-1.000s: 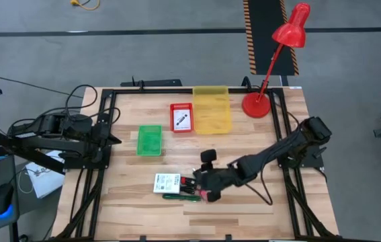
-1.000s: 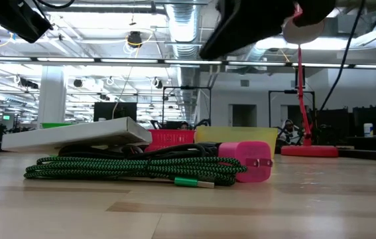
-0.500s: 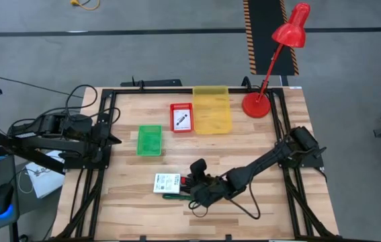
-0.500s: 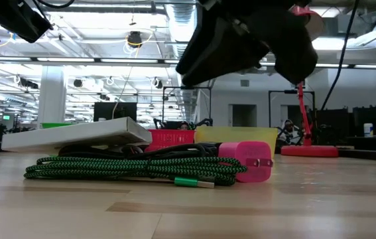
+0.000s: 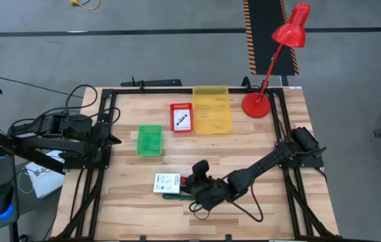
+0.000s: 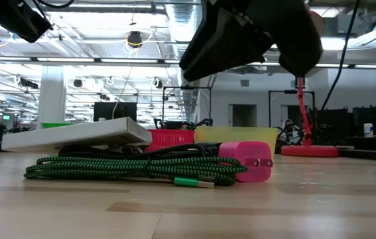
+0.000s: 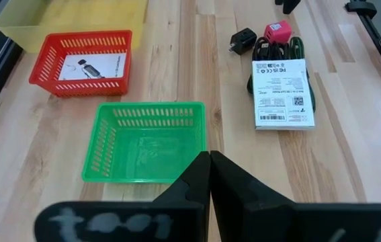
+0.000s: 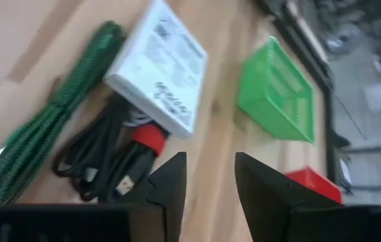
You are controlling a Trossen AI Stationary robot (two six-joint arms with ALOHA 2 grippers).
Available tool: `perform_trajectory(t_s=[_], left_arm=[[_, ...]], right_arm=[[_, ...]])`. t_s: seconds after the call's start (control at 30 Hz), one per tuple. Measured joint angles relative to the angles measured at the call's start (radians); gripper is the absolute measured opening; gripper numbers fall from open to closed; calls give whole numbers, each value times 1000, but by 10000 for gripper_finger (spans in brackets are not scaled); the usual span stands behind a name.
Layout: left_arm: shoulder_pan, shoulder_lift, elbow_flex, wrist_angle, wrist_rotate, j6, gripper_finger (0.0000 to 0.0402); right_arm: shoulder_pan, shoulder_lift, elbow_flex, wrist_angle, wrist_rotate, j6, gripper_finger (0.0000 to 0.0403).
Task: Pick and place items into bin
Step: Put the card reader box into the red bin
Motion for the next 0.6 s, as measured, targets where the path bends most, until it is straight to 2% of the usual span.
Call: perform_trajectory(t_s=[0.37,0.6], left_arm=[[0,0,0,0,0,3,0],[0,0,0,0,0,-2,0]], right_arm=[[73,0,-1,4,130,124,120],[110,61,8,46,158,148,120]])
